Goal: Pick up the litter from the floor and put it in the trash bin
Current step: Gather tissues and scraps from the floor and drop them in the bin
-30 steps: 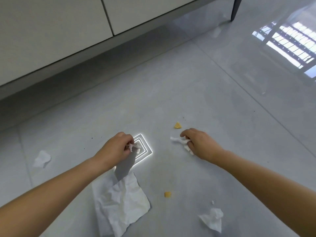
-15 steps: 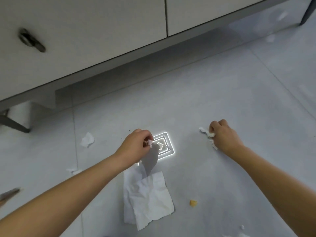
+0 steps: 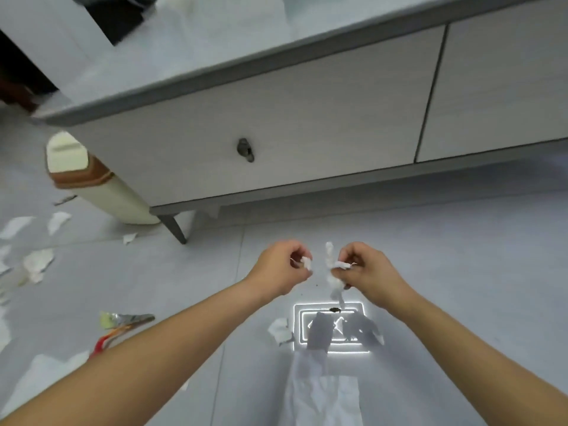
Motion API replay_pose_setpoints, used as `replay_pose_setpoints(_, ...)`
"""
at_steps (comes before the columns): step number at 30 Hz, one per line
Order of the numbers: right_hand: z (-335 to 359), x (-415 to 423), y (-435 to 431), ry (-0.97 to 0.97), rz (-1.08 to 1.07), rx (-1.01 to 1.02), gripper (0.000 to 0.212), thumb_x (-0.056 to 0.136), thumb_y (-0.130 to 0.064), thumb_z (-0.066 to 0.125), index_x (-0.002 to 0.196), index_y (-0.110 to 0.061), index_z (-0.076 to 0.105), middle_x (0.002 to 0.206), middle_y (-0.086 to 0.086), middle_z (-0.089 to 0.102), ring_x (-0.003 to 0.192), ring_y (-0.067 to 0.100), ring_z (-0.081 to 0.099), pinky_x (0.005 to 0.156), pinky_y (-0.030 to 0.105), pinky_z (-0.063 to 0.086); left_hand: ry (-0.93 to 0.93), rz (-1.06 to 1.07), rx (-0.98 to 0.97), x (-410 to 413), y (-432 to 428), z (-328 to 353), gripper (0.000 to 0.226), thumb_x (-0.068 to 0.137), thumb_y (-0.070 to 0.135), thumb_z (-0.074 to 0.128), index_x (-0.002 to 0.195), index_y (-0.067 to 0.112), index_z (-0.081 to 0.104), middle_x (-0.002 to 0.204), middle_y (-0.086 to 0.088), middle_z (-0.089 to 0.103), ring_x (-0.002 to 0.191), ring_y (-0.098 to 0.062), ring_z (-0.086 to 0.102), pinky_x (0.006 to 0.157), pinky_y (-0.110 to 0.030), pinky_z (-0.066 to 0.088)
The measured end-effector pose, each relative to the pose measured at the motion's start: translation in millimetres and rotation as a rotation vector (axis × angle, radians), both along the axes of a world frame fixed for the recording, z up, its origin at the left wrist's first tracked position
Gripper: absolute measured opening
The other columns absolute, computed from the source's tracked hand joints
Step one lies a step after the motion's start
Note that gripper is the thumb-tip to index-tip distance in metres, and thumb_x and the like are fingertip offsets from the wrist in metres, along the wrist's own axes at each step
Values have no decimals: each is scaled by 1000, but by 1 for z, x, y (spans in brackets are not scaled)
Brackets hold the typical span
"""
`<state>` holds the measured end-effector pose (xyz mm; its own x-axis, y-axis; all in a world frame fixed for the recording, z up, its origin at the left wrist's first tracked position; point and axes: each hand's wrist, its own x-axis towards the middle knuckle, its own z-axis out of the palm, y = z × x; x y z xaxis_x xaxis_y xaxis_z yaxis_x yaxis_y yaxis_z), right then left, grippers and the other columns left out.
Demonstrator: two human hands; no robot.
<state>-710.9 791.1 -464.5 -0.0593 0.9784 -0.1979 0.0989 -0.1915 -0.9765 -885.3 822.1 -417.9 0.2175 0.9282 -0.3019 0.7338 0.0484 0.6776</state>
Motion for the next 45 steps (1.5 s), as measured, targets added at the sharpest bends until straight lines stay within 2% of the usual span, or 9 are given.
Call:
replay_pose_setpoints(7, 32, -68, 23, -90, 76, 71, 26, 77, 2, 68, 69, -18, 53, 64, -1, 57, 47, 1, 54, 50, 14, 47, -176, 42, 55, -75, 28, 10, 25, 72, 11, 72, 69, 32, 59, 78, 4, 60, 67, -14, 55, 62, -32, 46)
replay_pose_setpoints(18, 92, -358, 138, -356, 287, 224, 18, 75, -17, 65, 70, -31, 55, 65, -7, 61, 60, 14, 53, 60, 38, 49, -270, 125, 146, -359, 134, 63, 26, 75, 4, 67, 71, 27, 56, 67, 6, 56, 59, -8, 50, 47, -15, 40)
replay_pose_setpoints(21, 101, -462, 178, -331, 289, 257, 18, 76, -18, 64, 70, -30, 53, 64, -4, 59, 59, 14, 52, 53, 32, 45, -257, 224, 208, -450, 180, 81, 22, 73, 1, 69, 77, 20, 59, 69, 8, 57, 68, -9, 53, 60, -18, 44)
replay_pose_setpoints(25, 118, -550, 248, -358, 140, 361, 22, 80, -19, 61, 69, -34, 50, 64, -9, 56, 58, 9, 47, 48, 18, 37, -227, 316, 310, -536, 250, 97, 16, 73, 8, 71, 84, 16, 63, 77, 6, 62, 72, -12, 58, 55, -17, 42)
replay_pose_setpoints(29, 133, -582, 315, -437, 7, 471, 14, 83, -12, 52, 75, -24, 48, 76, -3, 58, 69, 18, 54, 54, 28, 44, -137, 337, 398, -566, 308, 90, 11, 75, 13, 67, 82, 20, 61, 79, 6, 62, 76, -15, 59, 63, -22, 42)
replay_pose_setpoints(32, 126, -586, 350, -835, 58, 588, 15, 86, -8, 45, 89, -20, 51, 89, 1, 54, 84, 17, 38, 65, 32, 40, -44, 322, 422, -572, 336, 77, 9, 78, 15, 63, 86, 19, 63, 86, 1, 66, 76, -13, 56, 67, -21, 39)
replay_pose_setpoints(35, 113, -588, 369, -1043, 114, 553, 23, 88, -7, 40, 101, -21, 53, 99, 4, 53, 86, 25, 43, 65, 32, 36, 11, 283, 439, -573, 351, 66, 13, 80, 14, 60, 91, 17, 66, 91, -2, 68, 81, -16, 57, 69, -23, 40)
replay_pose_setpoints(41, 110, -600, 386, -1143, 258, 406, 37, 86, -11, 47, 120, -24, 53, 117, 8, 57, 102, 31, 57, 84, 40, 50, 109, 186, 394, -572, 365, 55, 32, 79, 18, 68, 110, 14, 61, 115, -4, 64, 106, -24, 57, 90, -39, 49)
replay_pose_setpoints(45, 116, -597, 383, -1147, 240, 403, 40, 85, -11, 49, 122, -25, 51, 116, 7, 58, 101, 30, 57, 84, 42, 51, 32, 198, 422, -577, 363, 50, 37, 76, 25, 73, 109, 16, 60, 111, -1, 64, 99, -18, 57, 84, -29, 46)
